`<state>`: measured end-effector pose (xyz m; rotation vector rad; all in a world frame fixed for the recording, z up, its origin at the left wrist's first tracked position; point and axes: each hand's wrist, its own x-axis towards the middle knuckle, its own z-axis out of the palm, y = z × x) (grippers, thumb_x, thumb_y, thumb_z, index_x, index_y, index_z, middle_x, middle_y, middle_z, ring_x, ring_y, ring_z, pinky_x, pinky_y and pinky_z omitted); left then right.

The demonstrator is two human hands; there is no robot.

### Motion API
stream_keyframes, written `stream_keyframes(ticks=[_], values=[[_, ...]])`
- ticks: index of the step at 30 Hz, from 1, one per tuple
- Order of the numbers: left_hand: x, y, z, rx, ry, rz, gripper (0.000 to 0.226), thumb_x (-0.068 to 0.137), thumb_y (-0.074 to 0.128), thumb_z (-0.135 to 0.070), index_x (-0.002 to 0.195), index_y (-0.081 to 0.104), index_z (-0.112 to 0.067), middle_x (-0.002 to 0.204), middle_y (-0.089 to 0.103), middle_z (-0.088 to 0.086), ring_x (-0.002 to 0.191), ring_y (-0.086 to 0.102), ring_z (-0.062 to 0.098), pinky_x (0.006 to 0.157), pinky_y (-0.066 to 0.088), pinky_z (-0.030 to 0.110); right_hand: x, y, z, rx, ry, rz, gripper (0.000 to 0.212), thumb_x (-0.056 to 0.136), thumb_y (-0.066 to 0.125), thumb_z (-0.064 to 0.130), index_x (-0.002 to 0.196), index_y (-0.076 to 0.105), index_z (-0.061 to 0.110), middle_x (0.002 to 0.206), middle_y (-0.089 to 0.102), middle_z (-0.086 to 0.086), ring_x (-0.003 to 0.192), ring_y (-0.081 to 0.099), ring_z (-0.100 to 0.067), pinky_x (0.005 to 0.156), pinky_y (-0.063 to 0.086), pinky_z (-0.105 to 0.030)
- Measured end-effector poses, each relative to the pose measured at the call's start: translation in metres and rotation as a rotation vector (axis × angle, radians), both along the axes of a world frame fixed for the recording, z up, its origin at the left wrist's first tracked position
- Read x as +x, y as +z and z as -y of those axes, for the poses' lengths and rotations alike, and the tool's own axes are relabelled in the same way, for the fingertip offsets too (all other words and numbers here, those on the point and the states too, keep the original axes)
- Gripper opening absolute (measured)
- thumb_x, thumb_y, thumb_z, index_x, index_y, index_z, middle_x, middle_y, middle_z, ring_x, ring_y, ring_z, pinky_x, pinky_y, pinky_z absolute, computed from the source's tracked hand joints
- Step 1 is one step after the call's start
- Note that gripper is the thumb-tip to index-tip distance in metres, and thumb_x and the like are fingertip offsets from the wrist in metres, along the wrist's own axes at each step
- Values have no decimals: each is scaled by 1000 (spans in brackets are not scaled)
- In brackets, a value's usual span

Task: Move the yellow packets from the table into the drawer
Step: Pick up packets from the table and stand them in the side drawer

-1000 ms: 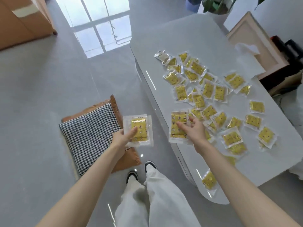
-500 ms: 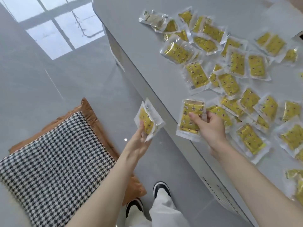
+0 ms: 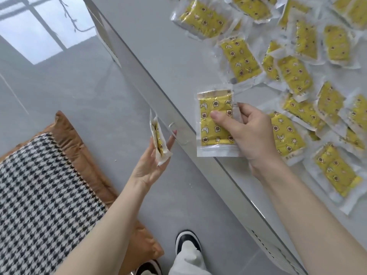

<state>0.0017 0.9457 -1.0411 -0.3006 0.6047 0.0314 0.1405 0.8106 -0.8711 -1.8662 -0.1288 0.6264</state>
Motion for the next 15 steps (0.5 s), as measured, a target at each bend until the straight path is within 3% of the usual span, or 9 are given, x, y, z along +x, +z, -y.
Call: stream_keyframes(ticks=[3, 8, 12, 15], values=[[-4, 5, -3, 79, -16, -34, 19, 88, 60, -7, 104, 70, -6, 135, 52, 18, 72, 70, 21, 64, 58, 26, -3, 0, 0, -18, -27, -3, 20, 77, 79, 24, 94, 72, 16, 86, 76, 2, 81, 73, -14, 78, 59, -40], [-22, 17, -7, 105, 8, -93, 43, 101, 37, -30, 96, 73, -7, 124, 61, 13, 67, 70, 16, 58, 59, 27, -23, 6, -4, -36, -76, -41, 19, 79, 77, 22, 95, 72, 15, 88, 76, 1, 82, 73, -15, 79, 59, -43], [-58, 28, -10, 95, 63, -67, 46, 100, 36, -34, 100, 72, -6, 138, 51, 12, 68, 69, 12, 63, 58, 22, -55, 11, -11, -78, -48, -78, 18, 78, 77, 21, 95, 72, 15, 87, 76, 2, 79, 73, -13, 78, 60, -41], [-74, 44, -12, 117, 41, -61, 25, 93, 54, -23, 105, 69, -8, 149, 36, 14, 70, 67, 10, 67, 57, 19, -70, 15, -14, -76, -38, -107, 17, 78, 77, 19, 93, 72, 13, 87, 76, 0, 79, 73, -15, 78, 60, -41]])
